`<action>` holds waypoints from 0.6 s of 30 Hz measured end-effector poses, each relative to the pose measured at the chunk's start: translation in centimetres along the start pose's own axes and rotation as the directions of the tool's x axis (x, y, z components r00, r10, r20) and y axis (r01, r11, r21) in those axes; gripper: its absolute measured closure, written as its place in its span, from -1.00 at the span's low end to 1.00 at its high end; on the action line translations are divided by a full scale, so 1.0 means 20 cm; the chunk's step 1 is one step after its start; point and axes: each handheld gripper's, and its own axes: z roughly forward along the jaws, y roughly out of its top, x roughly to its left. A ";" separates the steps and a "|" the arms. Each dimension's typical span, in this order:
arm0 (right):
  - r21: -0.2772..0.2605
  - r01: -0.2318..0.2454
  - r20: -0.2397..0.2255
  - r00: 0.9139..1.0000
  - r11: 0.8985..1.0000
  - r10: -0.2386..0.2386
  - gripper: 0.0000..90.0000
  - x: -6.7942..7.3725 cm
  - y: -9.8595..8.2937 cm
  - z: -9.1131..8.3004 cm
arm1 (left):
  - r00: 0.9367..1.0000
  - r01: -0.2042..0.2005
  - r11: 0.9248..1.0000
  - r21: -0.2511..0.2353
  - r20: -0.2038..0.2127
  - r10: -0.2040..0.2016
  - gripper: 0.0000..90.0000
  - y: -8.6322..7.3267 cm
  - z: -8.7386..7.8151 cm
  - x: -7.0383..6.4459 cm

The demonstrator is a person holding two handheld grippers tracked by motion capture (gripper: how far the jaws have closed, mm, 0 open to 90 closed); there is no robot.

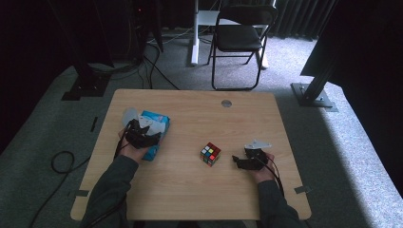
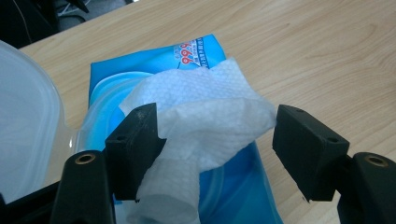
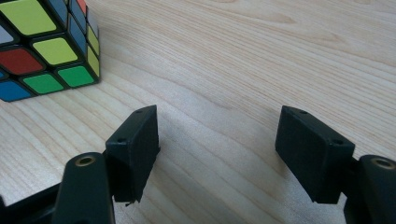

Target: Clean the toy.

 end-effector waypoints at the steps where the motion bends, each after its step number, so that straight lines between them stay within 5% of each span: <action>1: 0.000 0.001 0.000 1.000 1.000 -0.001 -0.34 0.00 0.00 0.00 | 1.000 0.004 1.000 0.004 0.002 -0.004 -0.25 0.00 0.00 0.01; 13: 0.000 0.002 0.000 1.000 1.000 -0.002 -0.34 0.00 0.00 0.00 | 0.994 0.106 0.993 0.044 0.026 -0.107 0.41 -0.01 0.03 0.09; 18: 0.000 0.002 0.000 1.000 1.000 -0.002 -0.34 0.00 0.00 0.00 | 0.992 0.120 0.992 0.046 0.038 -0.122 0.49 -0.01 0.04 0.09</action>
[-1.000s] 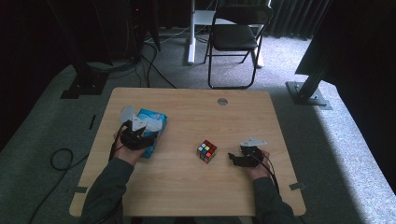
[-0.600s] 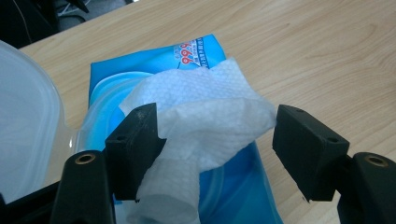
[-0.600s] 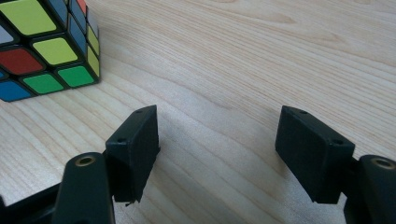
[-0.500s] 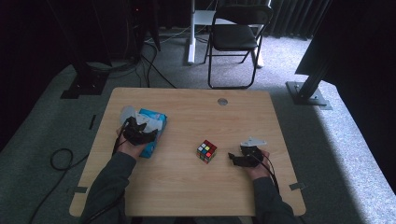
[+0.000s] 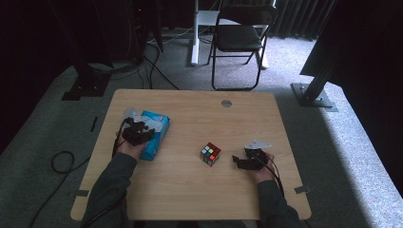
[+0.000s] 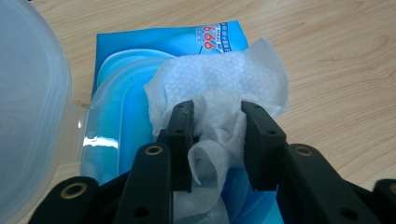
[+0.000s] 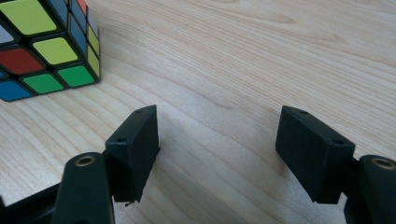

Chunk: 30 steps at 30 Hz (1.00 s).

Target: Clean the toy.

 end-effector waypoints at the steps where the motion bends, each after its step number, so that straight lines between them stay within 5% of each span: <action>1: 0.000 0.000 0.000 1.000 1.000 0.000 -0.34 0.00 0.00 0.00 | 1.000 0.002 1.000 -0.001 0.001 -0.002 0.49 0.00 0.00 0.00; 11: 0.000 0.000 0.000 1.000 1.000 0.000 -0.34 0.00 0.00 0.00 | 1.000 0.020 0.999 -0.028 0.018 -0.019 0.46 0.01 -0.02 0.03; 21: 0.000 0.000 0.000 1.000 1.000 0.000 -0.34 0.00 0.00 0.00 | 0.999 -0.025 0.999 -0.020 -0.023 0.025 0.87 0.01 -0.02 -0.01; 30: 0.000 0.000 0.000 1.000 1.000 0.000 -0.34 0.00 0.00 0.00 | 0.998 -0.035 0.999 -0.022 -0.049 0.034 0.93 0.03 -0.04 -0.02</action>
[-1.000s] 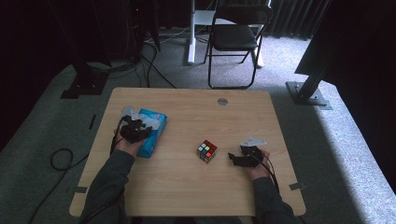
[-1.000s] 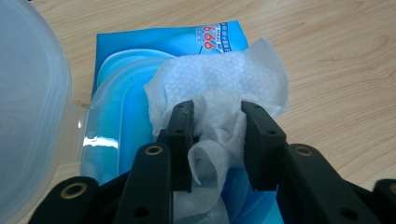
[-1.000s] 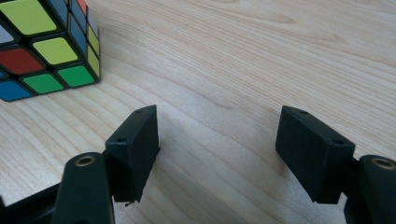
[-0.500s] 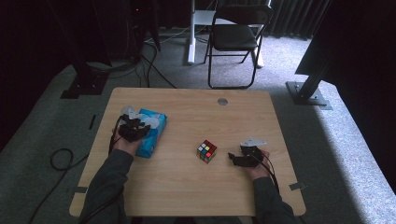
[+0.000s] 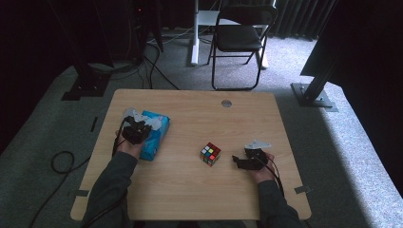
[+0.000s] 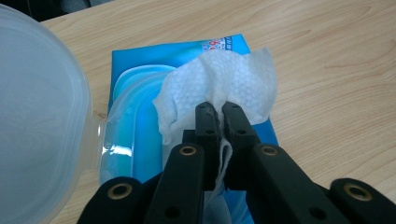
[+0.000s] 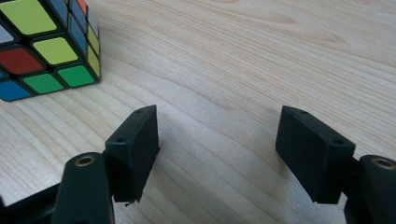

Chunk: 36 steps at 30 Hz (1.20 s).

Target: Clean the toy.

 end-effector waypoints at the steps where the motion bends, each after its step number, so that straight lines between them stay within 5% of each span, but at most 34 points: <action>1: 0.000 0.000 0.000 1.000 1.000 0.000 -0.34 0.00 0.00 0.00 | 1.000 0.000 1.000 -0.005 0.000 0.000 0.93 0.00 0.00 -0.01; 11: 0.000 -0.001 0.000 1.000 1.000 0.001 -0.34 0.00 0.00 0.00 | 0.999 -0.033 0.998 -0.045 0.039 0.035 0.93 0.04 -0.05 -0.07; 27: 0.000 -0.002 -0.001 1.000 1.000 0.002 -0.34 0.00 0.00 0.00 | 0.987 -0.094 0.993 -0.077 0.125 0.103 0.93 0.07 -0.09 -0.23; 36: 0.000 0.000 -0.001 1.000 1.000 0.000 -0.34 0.00 0.00 0.00 | 0.979 -0.080 0.993 -0.085 0.183 0.094 0.92 0.02 -0.11 -0.26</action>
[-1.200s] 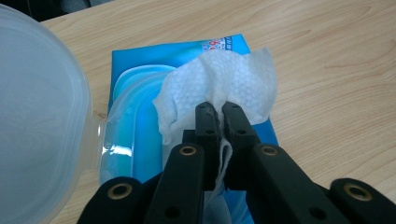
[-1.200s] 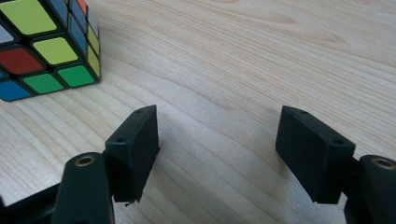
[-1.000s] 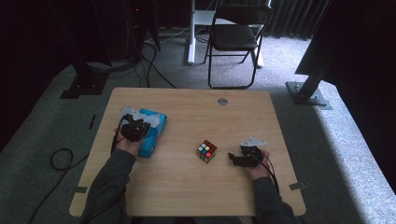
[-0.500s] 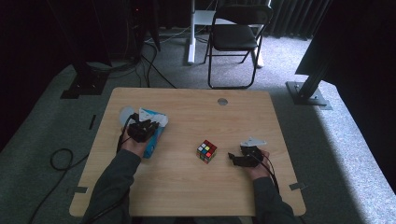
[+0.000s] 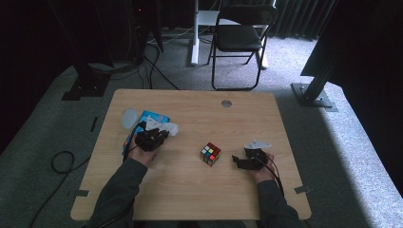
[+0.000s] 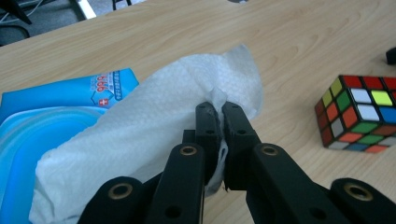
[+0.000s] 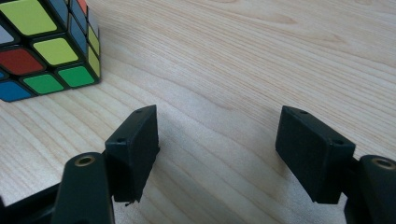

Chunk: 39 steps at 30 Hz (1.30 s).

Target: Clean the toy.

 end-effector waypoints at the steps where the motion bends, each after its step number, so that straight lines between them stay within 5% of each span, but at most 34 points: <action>1: 0.000 0.000 0.000 1.000 1.000 0.000 -0.34 0.00 0.00 0.00 | 1.000 -0.004 1.000 0.001 0.001 0.004 0.92 -0.01 0.00 0.00; 4: 0.001 0.001 0.000 1.000 1.000 -0.001 -0.34 0.00 0.00 0.00 | 0.998 -0.038 0.999 0.005 -0.053 0.038 0.87 -0.04 0.00 0.00; 9: 0.000 0.001 0.000 1.000 1.000 -0.001 -0.34 0.00 0.00 0.00 | 0.985 -0.051 0.999 0.019 -0.165 0.053 0.26 -0.07 0.02 0.02; 17: 0.000 0.001 0.000 1.000 1.000 -0.001 -0.34 0.00 0.00 0.00 | 0.968 -0.076 0.994 0.078 -0.235 0.092 -0.01 -0.13 0.06 0.05; 22: 0.000 0.001 0.000 1.000 1.000 -0.001 -0.34 0.00 0.00 0.00 | 0.965 -0.082 0.992 0.094 -0.241 0.103 0.00 -0.15 0.07 0.05; 27: 0.000 0.001 0.000 1.000 1.000 -0.001 -0.34 0.00 0.00 0.00 | 0.965 -0.060 0.993 0.098 -0.248 0.083 0.28 -0.14 0.06 0.08; 39: 0.000 0.001 0.000 1.000 1.000 -0.001 -0.34 0.00 0.00 0.00 | 0.979 0.080 0.995 0.065 -0.192 -0.066 0.64 -0.14 0.04 0.15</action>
